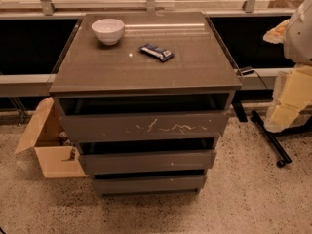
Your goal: Open top drawer
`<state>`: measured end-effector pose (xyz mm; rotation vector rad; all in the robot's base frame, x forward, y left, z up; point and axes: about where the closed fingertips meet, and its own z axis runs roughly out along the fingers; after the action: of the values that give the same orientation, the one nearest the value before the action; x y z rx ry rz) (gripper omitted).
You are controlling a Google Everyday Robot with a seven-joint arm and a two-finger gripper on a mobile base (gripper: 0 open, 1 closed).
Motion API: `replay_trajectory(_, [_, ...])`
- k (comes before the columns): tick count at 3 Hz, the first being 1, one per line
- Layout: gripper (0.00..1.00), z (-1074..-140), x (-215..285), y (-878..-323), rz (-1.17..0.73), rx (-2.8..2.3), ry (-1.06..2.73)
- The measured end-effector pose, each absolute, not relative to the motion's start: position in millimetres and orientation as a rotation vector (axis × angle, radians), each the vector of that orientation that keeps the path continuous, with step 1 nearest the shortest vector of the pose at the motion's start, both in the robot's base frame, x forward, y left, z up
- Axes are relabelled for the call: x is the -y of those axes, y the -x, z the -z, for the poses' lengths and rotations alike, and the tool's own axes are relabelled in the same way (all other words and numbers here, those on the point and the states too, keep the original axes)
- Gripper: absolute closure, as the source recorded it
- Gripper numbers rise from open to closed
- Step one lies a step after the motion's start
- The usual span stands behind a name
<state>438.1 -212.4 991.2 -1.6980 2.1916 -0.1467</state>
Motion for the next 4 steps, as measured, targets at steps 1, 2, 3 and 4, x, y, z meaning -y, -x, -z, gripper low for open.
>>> replay_trajectory(1, [0.00,-991,212,-438,0.147,-2.192,1.698])
replay_trajectory(2, [0.00,-974,206,-443,0.104,-2.150,1.710])
replay_trajectory(3, [0.00,-942,193,-450,0.012,-2.100,1.725])
replay_trajectory(4, [0.00,-905,173,-457,-0.111,-2.055,1.746])
